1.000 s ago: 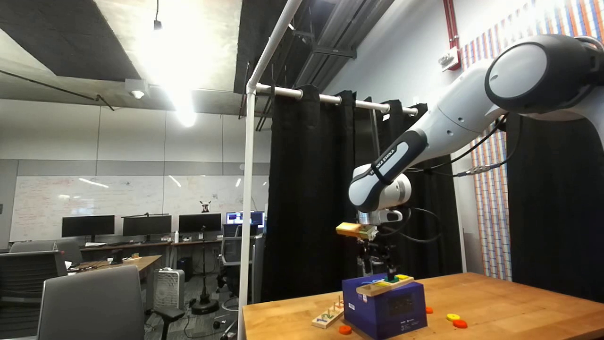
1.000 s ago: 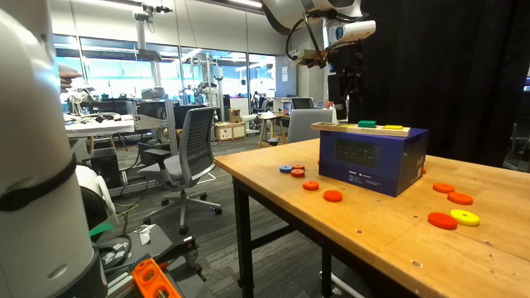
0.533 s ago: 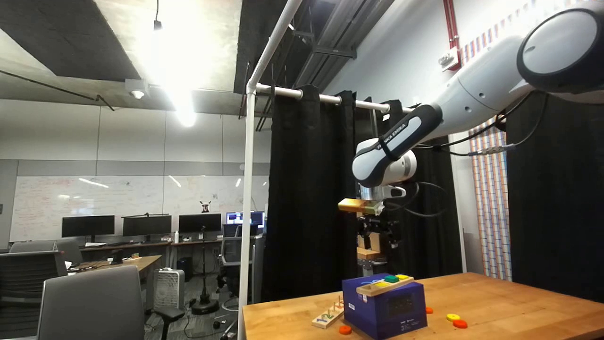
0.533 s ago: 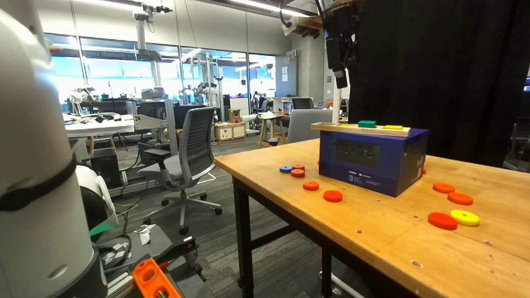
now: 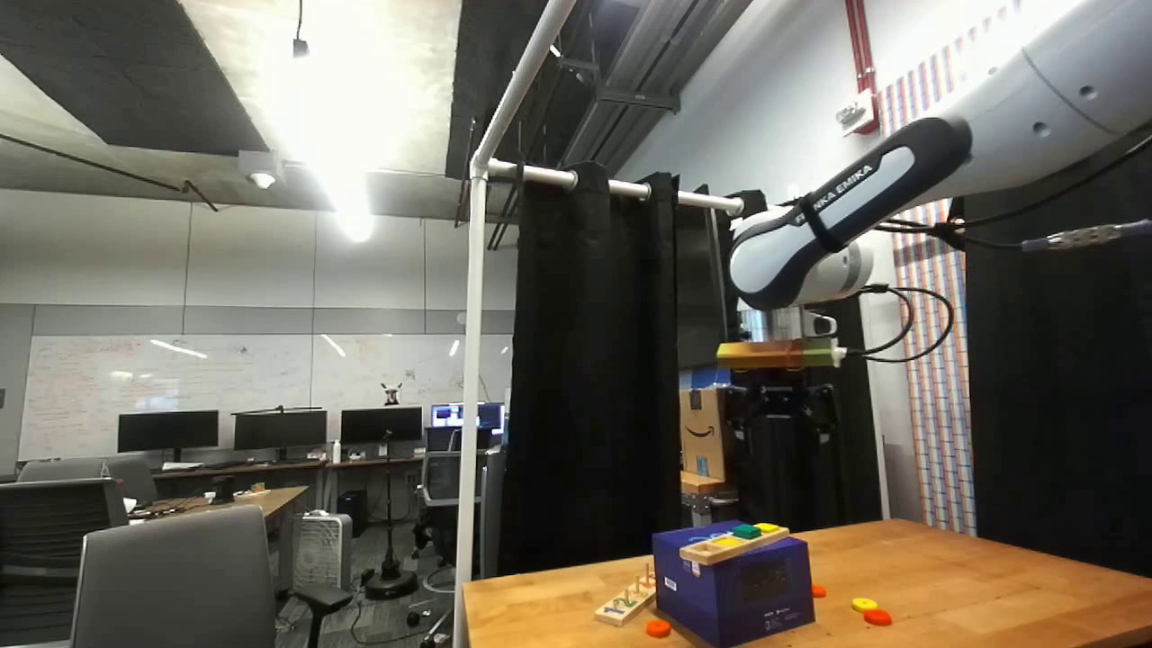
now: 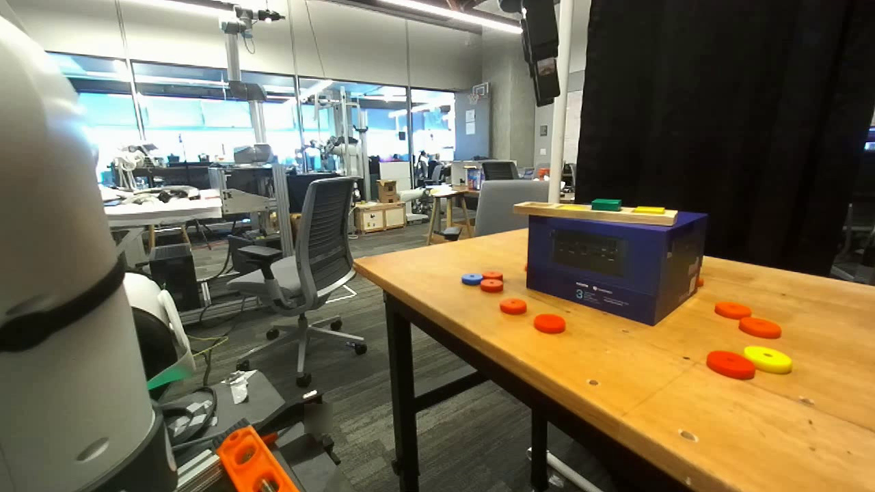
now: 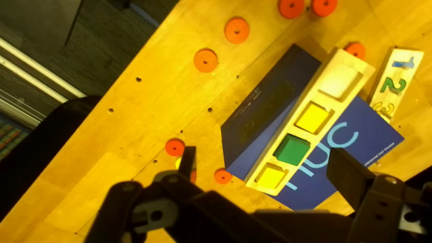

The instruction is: Pick up the yellow square from the table and place it on the wooden board on top of the blue box

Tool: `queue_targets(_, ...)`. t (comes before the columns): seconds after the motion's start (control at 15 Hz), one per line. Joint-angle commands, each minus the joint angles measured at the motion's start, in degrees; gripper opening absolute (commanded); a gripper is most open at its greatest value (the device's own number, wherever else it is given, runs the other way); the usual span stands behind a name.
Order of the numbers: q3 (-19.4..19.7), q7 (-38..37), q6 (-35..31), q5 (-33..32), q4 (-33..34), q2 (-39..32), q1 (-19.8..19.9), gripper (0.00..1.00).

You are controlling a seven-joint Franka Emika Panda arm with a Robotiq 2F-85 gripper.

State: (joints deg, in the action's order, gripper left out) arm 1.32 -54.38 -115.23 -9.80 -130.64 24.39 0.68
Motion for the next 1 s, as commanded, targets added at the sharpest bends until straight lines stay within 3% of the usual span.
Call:
queue_targets(0.0,2.3,15.4,0.1,1.3,-11.4,12.6,1.3,1.0)
queue_targets(0.47,6.7,43.5,3.1,0.8,-24.2,25.1,5.5,1.0)
queue_targets(0.93,8.6,54.7,7.5,0.0,-27.4,30.0,9.2,1.0)
